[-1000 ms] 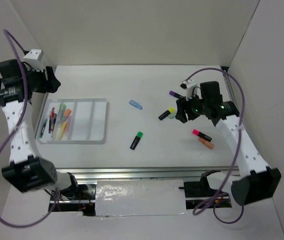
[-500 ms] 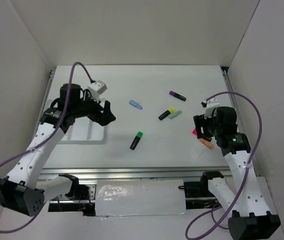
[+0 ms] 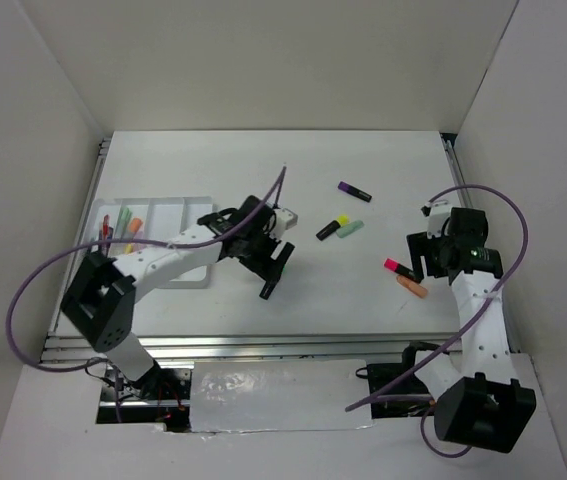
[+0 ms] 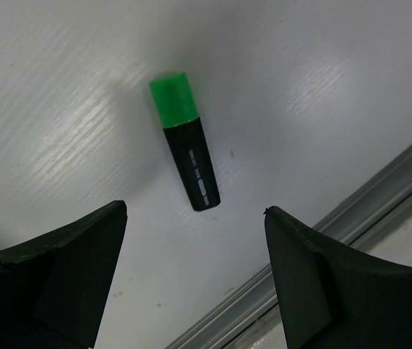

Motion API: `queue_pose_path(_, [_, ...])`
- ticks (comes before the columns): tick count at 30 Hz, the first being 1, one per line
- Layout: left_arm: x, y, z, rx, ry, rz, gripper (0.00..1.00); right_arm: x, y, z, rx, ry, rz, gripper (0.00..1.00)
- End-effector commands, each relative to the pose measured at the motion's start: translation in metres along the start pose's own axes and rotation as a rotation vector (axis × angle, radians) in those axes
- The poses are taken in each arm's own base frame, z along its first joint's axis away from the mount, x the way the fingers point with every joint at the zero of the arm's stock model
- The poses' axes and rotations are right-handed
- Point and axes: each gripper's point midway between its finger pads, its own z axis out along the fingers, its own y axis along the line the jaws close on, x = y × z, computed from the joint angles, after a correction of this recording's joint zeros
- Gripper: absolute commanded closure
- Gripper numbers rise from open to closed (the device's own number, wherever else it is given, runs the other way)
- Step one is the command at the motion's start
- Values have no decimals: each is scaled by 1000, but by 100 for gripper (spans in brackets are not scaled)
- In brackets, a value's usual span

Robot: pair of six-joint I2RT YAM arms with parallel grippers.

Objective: Sort the stationery into containers
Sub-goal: Grab a piece of stationery with the left arm

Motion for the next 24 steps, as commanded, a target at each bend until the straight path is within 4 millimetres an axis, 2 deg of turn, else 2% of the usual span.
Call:
queue_pose_path(1, [-25, -3, 24, -91, -11, -62, 12, -3, -17, -5, 30, 27, -17, 19])
queue_pose_path(2, [-16, -1, 41, -100, 37, -82, 13, -9, -19, -6, 19, 30, -7, 19])
queue_pose_path(7, [-12, 2, 77, -98, 94, -118, 18, -13, -27, -6, -14, 49, 21, 17])
queue_pose_path(10, [-14, 2, 84, -106, 84, -114, 22, -16, -24, 0, -50, 63, 18, 16])
queue_pose_path(14, [2, 9, 99, -112, 135, -127, 25, -19, -20, 6, -102, 80, 4, 14])
queue_pose_path(16, [12, 9, 105, -89, 170, -144, 32, -18, -16, 9, -131, 83, -18, 14])
queue_pose_path(17, [17, 9, 106, -70, 186, -155, 36, -17, -16, 10, -140, 89, -25, 13])
queue_pose_path(18, [19, 11, 107, -63, 189, -156, 45, -13, -13, 13, -159, 99, -32, 13])
queue_pose_path(20, [20, 12, 103, -27, 190, -147, 52, -9, -10, 17, -182, 108, -69, 13])
queue_pose_path(24, [17, 21, 84, -22, 154, -75, 62, -2, -4, 33, -237, 123, -109, 13])
